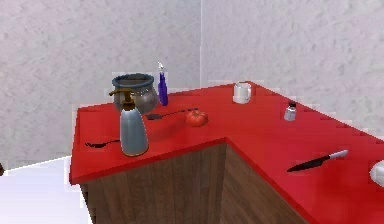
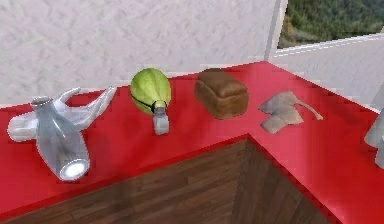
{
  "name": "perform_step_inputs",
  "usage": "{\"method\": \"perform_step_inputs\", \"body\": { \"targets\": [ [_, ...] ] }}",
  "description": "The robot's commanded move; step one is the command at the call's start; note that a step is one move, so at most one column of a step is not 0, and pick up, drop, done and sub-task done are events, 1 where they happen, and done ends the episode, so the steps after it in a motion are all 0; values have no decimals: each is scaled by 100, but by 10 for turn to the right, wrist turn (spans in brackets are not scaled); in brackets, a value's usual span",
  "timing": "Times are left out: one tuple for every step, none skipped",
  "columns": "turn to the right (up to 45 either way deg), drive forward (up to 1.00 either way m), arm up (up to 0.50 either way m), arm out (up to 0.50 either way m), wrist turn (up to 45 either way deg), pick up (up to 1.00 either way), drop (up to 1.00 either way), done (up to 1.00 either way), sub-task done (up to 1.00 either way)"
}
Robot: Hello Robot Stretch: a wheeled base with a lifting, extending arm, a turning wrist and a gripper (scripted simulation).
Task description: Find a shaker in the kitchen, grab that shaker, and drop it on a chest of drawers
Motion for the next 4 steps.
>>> {"method": "perform_step_inputs", "body": {
  "targets": [
    [0, 0, 50, 0, 0, 0, 0, 0, 0],
    [0, 0, 38, 0, 0, 0, 0, 0, 0],
    [0, 0, 0, 32, 0, 0, 0, 0, 0],
    [0, 0, 0, 0, 450, 0, 0, 0, 0]
  ]
}}
